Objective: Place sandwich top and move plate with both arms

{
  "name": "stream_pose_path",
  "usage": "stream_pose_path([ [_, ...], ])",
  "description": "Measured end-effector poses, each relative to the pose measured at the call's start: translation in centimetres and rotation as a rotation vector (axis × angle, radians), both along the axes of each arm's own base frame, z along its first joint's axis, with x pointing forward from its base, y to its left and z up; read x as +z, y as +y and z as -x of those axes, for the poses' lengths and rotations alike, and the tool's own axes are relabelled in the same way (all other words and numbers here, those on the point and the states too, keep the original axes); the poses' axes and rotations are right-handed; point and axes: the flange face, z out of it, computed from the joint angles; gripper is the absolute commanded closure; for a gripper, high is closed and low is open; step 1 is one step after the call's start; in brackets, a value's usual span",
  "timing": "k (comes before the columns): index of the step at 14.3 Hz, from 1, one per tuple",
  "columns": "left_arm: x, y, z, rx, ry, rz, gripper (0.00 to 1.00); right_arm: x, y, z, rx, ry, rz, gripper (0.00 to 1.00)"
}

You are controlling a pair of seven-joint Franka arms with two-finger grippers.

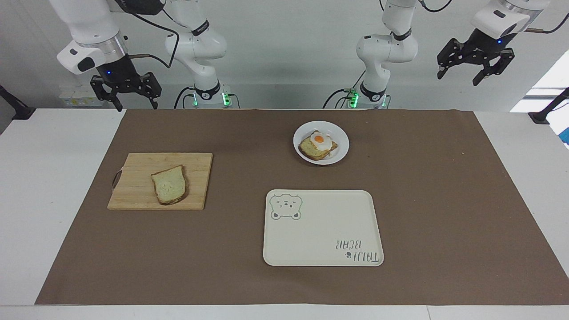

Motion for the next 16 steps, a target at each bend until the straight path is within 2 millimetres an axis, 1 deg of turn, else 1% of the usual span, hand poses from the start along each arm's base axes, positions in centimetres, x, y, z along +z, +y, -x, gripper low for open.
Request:
stream_pose_path([
  [2, 0.0, 0.0, 0.0, 0.000, 0.000, 0.000, 0.00, -0.8, -0.2, -0.4, 0.059, -0.017, 0.002, 0.00],
  [5, 0.0, 0.0, 0.0, 0.000, 0.000, 0.000, 0.00, -2.1, -1.1, -1.4, 0.128, -0.043, -0.007, 0.00],
  [9, 0.0, 0.0, 0.0, 0.000, 0.000, 0.000, 0.00, -4.4, -2.7, -3.6, 0.200, -0.081, -0.002, 0.00],
  [11, 0.0, 0.0, 0.0, 0.000, 0.000, 0.000, 0.00, -6.2, -3.6, -4.9, 0.241, -0.103, -0.042, 0.00],
  [13, 0.0, 0.0, 0.0, 0.000, 0.000, 0.000, 0.00, -8.5, -4.5, -6.2, 0.274, -0.106, -0.059, 0.00],
  [16, 0.0, 0.0, 0.0, 0.000, 0.000, 0.000, 0.00, -12.0, -4.5, -8.0, 0.291, -0.103, -0.103, 0.00],
])
